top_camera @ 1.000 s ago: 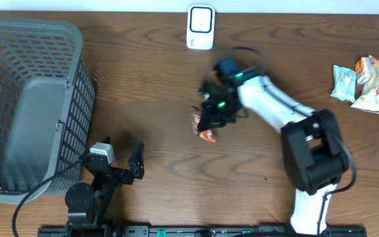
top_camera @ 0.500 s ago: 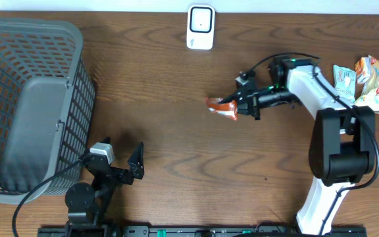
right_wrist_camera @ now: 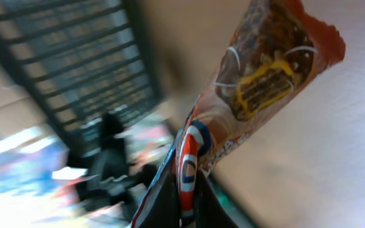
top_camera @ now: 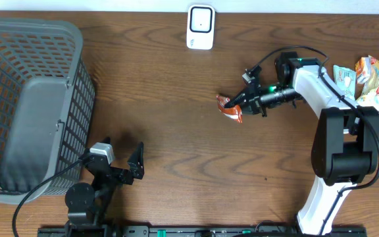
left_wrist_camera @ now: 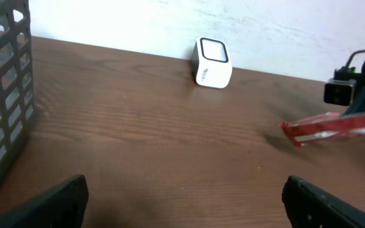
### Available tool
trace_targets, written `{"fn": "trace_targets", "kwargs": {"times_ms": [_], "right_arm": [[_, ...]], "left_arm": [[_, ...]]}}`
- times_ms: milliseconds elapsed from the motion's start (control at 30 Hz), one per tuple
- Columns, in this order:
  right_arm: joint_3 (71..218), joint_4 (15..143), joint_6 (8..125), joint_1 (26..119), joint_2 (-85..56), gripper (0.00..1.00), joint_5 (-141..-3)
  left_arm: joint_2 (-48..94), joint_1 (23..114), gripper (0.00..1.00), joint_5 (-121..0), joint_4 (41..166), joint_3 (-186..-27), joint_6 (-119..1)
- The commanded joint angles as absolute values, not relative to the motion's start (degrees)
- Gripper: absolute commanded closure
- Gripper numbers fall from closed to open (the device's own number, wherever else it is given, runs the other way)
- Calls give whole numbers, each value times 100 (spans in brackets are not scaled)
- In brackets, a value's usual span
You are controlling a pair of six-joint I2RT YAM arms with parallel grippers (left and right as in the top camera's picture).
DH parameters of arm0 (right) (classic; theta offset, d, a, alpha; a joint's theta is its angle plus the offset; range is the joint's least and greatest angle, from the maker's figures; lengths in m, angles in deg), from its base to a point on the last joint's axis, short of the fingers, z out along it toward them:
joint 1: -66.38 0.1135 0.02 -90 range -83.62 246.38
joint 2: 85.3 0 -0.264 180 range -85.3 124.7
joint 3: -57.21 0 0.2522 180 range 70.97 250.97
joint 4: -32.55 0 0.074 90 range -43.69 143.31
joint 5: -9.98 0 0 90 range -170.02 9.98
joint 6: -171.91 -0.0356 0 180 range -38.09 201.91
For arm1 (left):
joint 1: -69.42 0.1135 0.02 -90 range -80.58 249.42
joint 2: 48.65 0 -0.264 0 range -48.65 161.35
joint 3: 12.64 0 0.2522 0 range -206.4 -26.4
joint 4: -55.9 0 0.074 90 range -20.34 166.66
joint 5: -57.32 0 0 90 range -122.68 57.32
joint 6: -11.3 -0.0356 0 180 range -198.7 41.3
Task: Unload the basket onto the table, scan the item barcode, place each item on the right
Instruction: 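Raise the chocolate bar toward the white scanner and hold it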
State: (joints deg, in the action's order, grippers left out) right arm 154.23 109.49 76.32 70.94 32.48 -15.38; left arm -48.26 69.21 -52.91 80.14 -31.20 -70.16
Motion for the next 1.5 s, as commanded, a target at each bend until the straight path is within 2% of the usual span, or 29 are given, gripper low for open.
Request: {"fn": "trace_targets", "kwargs": {"times_ms": [0, 33, 100, 133, 333, 400, 433, 467, 500, 533, 567, 600, 767, 1067, 1200, 1467], "right_arm": [[15495, 10536, 7877, 7284, 3300, 99, -3251], [15495, 10433, 7875, 7341, 3300, 99, -3653], [15495, 10370, 7792, 7468, 3300, 92, -4097], [15495, 10359, 7702, 7546, 3300, 84, -4184], [15498, 9919, 7206, 8082, 3300, 13, -4200], [15498, 9814, 7211, 8231, 3300, 10, -4208], [15498, 9786, 7211, 8294, 3300, 11, -4230], [15498, 9764, 7213, 8349, 3300, 17, -4267], [15498, 9747, 7213, 8386, 3300, 35, -4346], [15500, 9749, 7213, 8412, 3300, 60, -4431], [15513, 9790, 7211, 8425, 3298, 80, -4530], [15548, 9871, 7211, 8427, 3298, 98, -4630], [15771, 10317, 7195, 8384, 3197, 99, -4984], [15760, 10464, 6961, 8502, 2863, 99, -6477], [15410, 10230, 6463, 8648, 2883, 99, -7098], [14621, 9508, 6454, 9044, 2887, 99, -7150]], "left_arm": [[-4831, 6934, 2, -5278, 8158, -3028, -7114], [-4831, 6934, 2, -5278, 8158, -3028, -7114], [-4831, 6934, 2, -5278, 8158, -3026, -7112], [-4831, 6934, 2, -5278, 8158, -3028, -7114], [-4831, 6934, 2, -5278, 8158, -3028, -7114], [-4829, 6934, 2, -5278, 8158, -3028, -7114], [-4829, 6934, 2, -5275, 8158, -3028, -7114], [-4826, 6934, 2, -5278, 8158, -3028, -7114], [-4826, 6934, 2, -5278, 8158, -3028, -7114], [-4826, 6934, 2, -5275, 8158, -3028, -7114], [-4826, 6934, 2, -5278, 8158, -3026, -7114], [-4826, 6934, 2, -5278, 8158, -3028, -7114], [-4826, 6934, 2, -5278, 8158, -3028, -7114], [-4826, 6934, 2, -5278, 8158, -3028, -7114], [-4826, 6934, 2, -5278, 8158, -3028, -7114], [-4826, 6934, 2, -5278, 8158, -3026, -7114]]}}
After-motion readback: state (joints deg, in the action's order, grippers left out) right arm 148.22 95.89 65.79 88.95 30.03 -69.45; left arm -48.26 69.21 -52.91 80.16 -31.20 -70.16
